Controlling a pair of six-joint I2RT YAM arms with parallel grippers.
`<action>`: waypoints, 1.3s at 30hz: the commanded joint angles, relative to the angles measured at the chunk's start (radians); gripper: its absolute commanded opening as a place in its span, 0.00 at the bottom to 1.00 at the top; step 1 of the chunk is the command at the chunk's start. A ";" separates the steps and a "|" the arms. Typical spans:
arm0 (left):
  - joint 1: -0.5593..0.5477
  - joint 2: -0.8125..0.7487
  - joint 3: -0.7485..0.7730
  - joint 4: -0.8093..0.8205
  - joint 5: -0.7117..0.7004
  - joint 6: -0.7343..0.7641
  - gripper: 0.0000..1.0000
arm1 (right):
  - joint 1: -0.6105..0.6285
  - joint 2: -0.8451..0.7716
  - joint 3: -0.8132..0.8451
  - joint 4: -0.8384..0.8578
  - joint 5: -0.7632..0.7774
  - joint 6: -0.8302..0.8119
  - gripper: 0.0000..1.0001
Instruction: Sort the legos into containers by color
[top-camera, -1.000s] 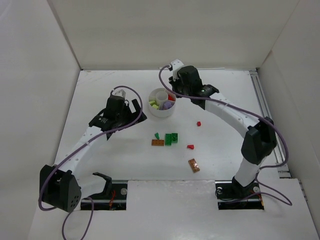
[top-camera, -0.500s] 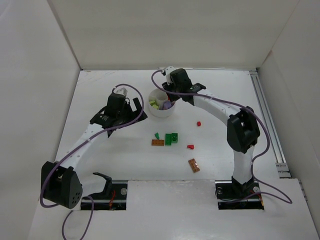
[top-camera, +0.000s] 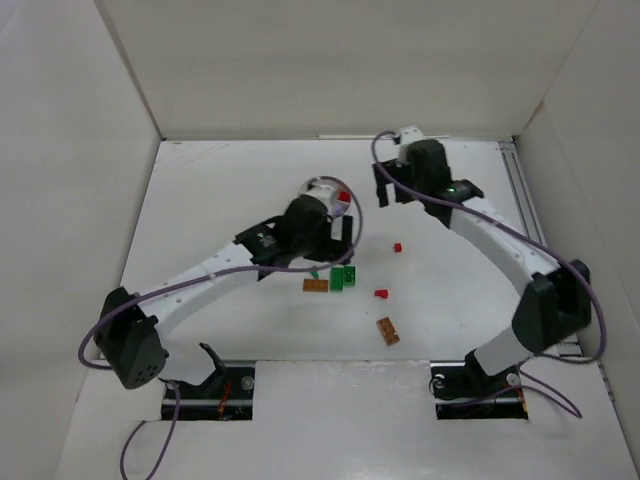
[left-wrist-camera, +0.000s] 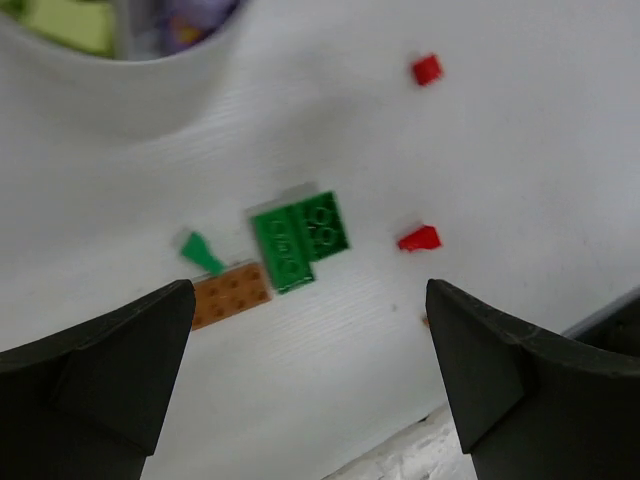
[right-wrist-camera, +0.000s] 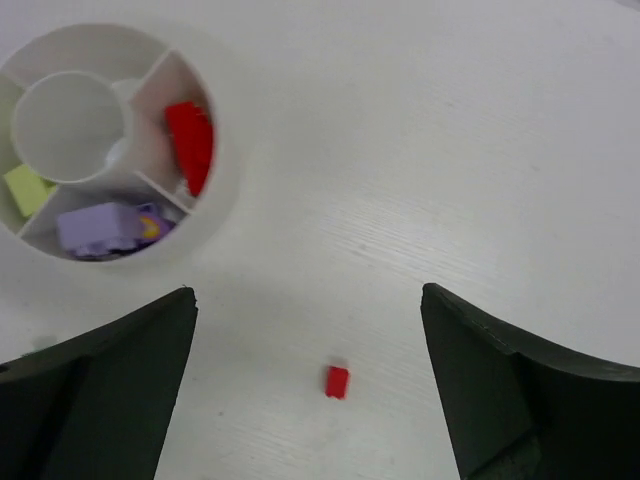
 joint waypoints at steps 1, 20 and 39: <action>-0.209 0.077 0.073 0.037 -0.119 0.126 0.99 | -0.142 -0.206 -0.179 0.006 -0.007 0.091 1.00; -0.386 0.594 0.261 0.206 0.016 0.479 0.74 | -0.363 -0.673 -0.426 -0.207 -0.039 0.050 1.00; -0.386 0.683 0.260 0.229 0.043 0.499 0.43 | -0.391 -0.655 -0.436 -0.198 -0.077 0.041 1.00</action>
